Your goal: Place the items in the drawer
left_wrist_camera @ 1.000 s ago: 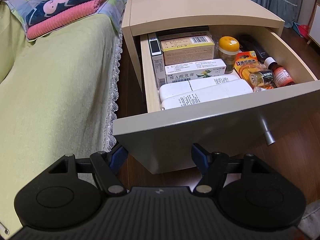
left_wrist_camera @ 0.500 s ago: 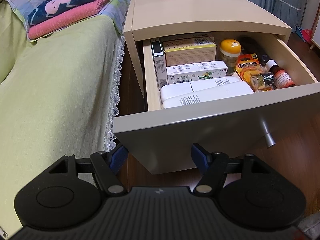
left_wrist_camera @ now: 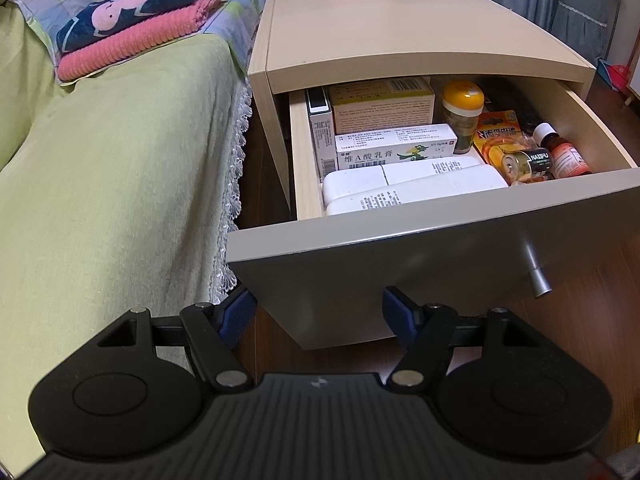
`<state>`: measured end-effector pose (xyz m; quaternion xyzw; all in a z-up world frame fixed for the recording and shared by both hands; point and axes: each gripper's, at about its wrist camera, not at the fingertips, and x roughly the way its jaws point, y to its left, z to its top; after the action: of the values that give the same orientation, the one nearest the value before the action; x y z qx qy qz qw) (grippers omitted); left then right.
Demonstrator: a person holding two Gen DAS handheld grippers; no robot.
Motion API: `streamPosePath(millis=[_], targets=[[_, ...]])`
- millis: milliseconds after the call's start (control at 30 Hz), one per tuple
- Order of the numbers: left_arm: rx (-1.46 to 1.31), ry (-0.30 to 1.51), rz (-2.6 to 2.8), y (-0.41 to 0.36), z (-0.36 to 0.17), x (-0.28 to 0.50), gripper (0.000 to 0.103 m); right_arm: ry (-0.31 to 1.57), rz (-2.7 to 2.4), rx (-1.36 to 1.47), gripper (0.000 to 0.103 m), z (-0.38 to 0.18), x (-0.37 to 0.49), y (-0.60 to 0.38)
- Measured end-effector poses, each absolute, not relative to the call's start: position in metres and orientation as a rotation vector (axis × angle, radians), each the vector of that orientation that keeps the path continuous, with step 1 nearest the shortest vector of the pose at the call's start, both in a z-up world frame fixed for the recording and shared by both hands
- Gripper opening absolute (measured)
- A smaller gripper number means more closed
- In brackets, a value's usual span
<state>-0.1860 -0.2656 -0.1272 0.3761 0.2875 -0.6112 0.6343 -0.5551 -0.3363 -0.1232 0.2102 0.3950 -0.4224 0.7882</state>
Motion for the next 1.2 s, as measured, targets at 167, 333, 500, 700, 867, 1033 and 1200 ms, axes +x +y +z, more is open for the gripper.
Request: streamPosePath(millis=[167, 333, 500, 700, 867, 1033, 1200], targets=[[0.854, 0.653, -1.392, -0.267, -0.129, -0.188, 0.070, 0.838, -0.926, 0.449, 0.028, -0.123, -0.554, -0.339], [0.842, 0.648, -1.386, -0.266, -0.132, -0.189, 0.070, 0.822, -0.943, 0.448, 0.028, -0.125, -0.553, -0.339], [0.824, 0.650, -1.374, -0.263, -0.134, -0.190, 0.070, 0.793, -0.966, 0.467, 0.028, -0.127, -0.554, -0.335], [0.806, 0.662, -1.317, -0.242, -0.135, -0.195, 0.070, 0.727, -1.072, 0.532, 0.038, -0.124, -0.565, -0.316], [0.726, 0.700, -1.323, -0.216, -0.127, -0.213, 0.070, 0.639, -1.113, 0.633, 0.038, -0.130, -0.560, -0.290], [0.691, 0.650, -1.384, -0.214, -0.117, -0.253, 0.070, 0.575, -1.104, 0.569, 0.038, -0.129, -0.525, -0.282], [0.691, 0.583, -1.419, -0.220, -0.121, -0.275, 0.070, 0.553, -1.075, 0.516, 0.036, -0.130, -0.504, -0.283]])
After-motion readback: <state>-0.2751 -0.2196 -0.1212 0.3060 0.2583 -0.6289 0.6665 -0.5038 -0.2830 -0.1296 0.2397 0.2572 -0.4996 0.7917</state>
